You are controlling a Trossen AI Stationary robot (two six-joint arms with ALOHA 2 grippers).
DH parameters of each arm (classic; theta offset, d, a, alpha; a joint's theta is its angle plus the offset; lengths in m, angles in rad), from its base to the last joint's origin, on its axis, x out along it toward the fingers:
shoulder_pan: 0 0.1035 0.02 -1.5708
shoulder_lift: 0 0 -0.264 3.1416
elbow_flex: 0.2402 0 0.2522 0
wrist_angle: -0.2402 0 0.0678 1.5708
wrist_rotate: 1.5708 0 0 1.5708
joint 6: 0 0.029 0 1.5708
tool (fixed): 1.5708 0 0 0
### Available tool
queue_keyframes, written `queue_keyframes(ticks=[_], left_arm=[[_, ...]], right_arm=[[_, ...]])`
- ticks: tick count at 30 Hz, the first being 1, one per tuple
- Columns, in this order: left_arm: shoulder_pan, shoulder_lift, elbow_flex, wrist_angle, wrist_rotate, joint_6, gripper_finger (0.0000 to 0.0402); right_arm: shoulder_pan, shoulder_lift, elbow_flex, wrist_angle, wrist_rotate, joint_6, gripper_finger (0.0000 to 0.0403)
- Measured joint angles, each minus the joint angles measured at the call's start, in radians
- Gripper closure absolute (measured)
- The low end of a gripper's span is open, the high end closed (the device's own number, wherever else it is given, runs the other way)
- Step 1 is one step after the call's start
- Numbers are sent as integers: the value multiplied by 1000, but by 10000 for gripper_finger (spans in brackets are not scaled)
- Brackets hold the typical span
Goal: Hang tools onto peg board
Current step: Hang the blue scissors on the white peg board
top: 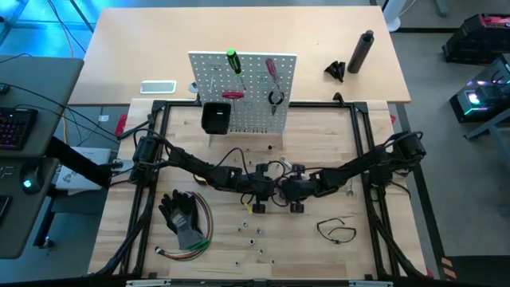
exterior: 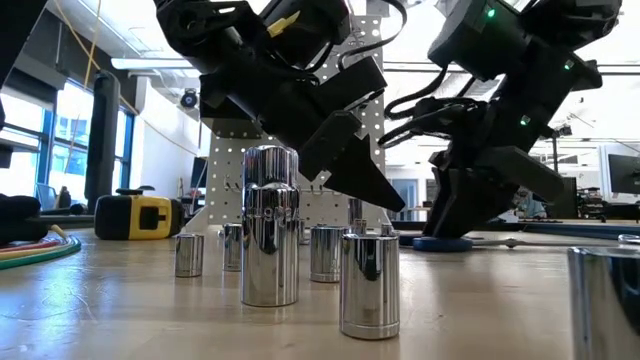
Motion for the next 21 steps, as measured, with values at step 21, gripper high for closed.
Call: queue_keyframes(ticks=[21], left_arm=[[0,-93,0,-90,-97,47,305]], right_arm=[[20,-96,90,-87,29,-72,403]])
